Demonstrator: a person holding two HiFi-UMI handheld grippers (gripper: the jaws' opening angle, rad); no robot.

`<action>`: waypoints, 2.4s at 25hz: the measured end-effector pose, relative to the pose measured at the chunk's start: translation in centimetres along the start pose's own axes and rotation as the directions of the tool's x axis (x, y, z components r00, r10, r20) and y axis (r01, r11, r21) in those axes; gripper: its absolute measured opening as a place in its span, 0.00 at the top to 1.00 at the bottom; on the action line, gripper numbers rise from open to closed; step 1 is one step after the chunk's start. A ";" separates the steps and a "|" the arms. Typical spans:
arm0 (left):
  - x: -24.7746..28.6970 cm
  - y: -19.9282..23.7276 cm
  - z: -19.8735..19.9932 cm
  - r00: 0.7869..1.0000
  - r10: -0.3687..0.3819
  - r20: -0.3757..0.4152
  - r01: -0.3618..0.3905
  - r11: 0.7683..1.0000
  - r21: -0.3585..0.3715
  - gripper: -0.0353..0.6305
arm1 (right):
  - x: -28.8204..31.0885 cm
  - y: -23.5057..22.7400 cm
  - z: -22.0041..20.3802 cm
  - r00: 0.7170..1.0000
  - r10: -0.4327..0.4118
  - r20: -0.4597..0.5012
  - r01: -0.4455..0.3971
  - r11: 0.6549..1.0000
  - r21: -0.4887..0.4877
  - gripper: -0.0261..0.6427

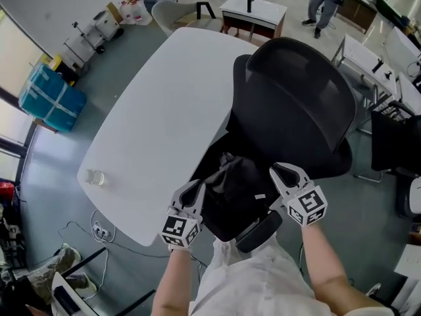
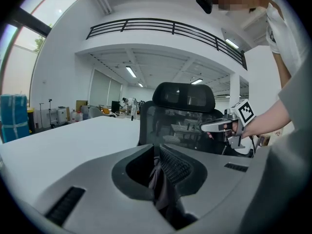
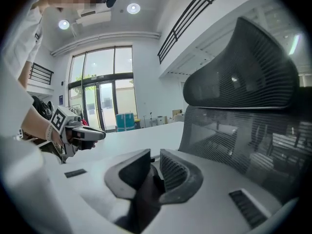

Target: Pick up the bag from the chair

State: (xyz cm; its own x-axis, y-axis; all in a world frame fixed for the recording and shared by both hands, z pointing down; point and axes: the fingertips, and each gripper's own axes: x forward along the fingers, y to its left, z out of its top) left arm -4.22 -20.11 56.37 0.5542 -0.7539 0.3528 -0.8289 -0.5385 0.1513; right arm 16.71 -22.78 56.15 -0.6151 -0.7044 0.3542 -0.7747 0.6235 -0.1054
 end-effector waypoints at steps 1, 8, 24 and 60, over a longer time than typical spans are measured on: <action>0.5 -0.1 -0.3 1.000 -0.006 -0.007 0.006 1.000 -0.003 0.89 | 0.5 0.0 -0.4 1.000 0.014 -0.011 -0.014 1.000 0.000 0.84; 3.5 -0.9 -3.2 0.996 -0.050 -0.080 0.048 0.999 -0.020 0.69 | 3.8 0.5 -3.9 0.989 0.105 -0.104 -0.106 0.994 -0.003 0.69; 9.4 -0.4 -11.1 0.949 -0.039 -0.313 0.057 0.997 0.048 0.44 | 9.2 0.8 -10.8 0.934 0.210 -0.290 -0.218 0.976 0.005 0.54; 12.4 -2.1 -14.4 0.910 -0.101 -0.403 0.112 0.994 0.003 0.76 | 11.4 2.7 -13.9 0.878 0.200 -0.435 -0.250 0.967 -0.059 0.83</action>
State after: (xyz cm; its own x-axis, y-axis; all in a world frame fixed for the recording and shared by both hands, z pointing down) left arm 3.31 -22.88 73.75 0.5574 -0.4798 0.6776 -0.7616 -0.6203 0.1873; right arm 9.60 -24.41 72.81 -0.6310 -0.3461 0.6943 -0.5866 0.7986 -0.1351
